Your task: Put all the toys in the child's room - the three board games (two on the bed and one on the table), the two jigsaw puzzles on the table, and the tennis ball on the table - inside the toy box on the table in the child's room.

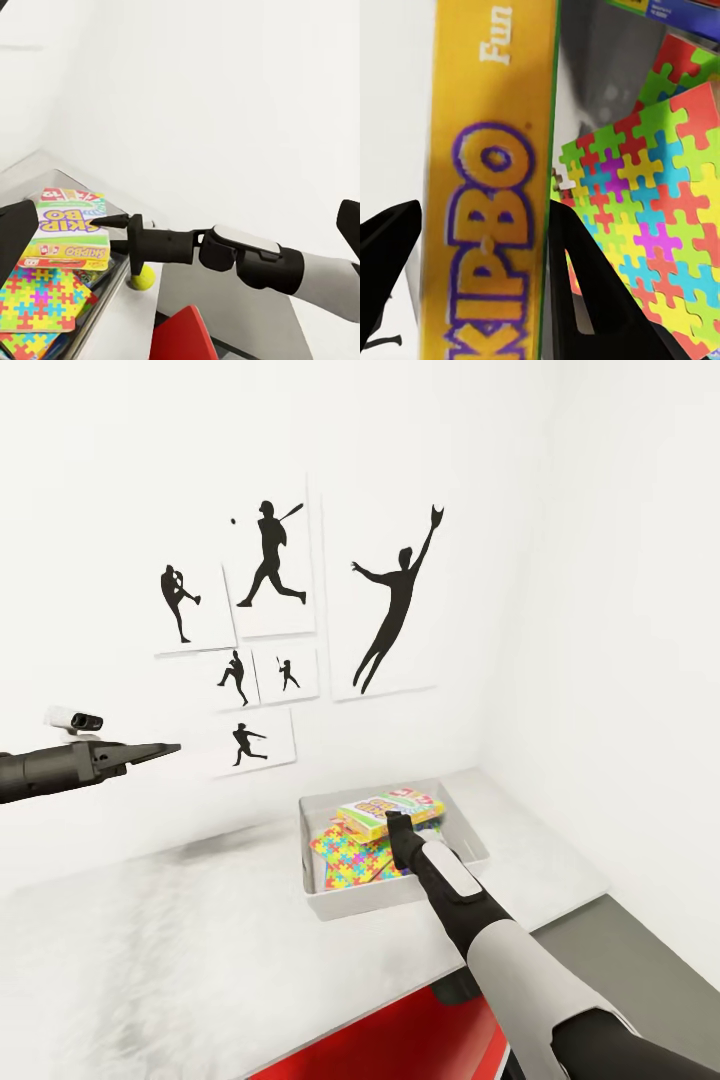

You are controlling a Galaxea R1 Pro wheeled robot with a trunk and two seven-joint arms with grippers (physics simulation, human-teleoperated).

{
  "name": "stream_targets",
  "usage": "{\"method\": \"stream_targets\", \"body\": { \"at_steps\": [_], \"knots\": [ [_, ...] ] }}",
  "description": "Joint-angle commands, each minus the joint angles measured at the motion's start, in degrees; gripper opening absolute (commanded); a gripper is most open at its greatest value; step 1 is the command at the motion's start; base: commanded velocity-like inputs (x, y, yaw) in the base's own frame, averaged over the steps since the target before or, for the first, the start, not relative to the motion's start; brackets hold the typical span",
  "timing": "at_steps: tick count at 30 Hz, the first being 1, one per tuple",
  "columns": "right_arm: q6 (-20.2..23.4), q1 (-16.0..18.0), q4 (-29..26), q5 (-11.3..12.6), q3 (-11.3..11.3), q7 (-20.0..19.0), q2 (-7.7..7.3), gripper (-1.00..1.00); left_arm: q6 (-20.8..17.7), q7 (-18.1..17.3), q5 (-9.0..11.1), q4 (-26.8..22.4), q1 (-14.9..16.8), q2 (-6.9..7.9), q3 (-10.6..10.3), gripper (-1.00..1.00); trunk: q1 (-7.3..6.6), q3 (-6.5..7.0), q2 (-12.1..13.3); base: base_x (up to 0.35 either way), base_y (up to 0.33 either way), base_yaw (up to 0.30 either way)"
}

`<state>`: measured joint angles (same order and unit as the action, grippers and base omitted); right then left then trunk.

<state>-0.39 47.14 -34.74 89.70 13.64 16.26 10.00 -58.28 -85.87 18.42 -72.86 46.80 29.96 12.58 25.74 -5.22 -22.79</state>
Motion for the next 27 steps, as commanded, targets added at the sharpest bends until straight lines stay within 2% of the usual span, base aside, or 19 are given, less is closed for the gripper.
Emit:
{"method": "stream_targets", "body": {
  "at_steps": [1,14,15,27],
  "knots": [
    [-0.04,0.06,-0.04,0.18,0.08,0.33,0.00,-1.00,-0.61,-0.17,0.04,-0.01,0.05,0.04,-0.01,1.00,0.04,-0.13,-0.13,0.000,0.000,0.000],
    [-0.12,0.03,0.06,0.21,0.07,0.29,0.00,-1.00,-0.61,-0.17,-0.03,-0.01,0.05,0.04,-0.01,1.00,0.04,-0.13,-0.13,0.000,0.000,0.000],
    [0.03,0.01,0.08,0.21,0.07,0.26,0.00,1.00,-0.61,-0.17,-0.04,-0.01,0.05,0.06,-0.01,1.00,0.04,-0.13,-0.13,0.000,0.000,0.000],
    [0.26,-0.03,0.06,-0.04,0.15,-0.38,0.00,1.00,-0.61,-0.17,-0.05,-0.01,0.05,0.05,-0.01,1.00,0.04,-0.13,-0.13,0.000,0.000,0.000]
  ]
}}
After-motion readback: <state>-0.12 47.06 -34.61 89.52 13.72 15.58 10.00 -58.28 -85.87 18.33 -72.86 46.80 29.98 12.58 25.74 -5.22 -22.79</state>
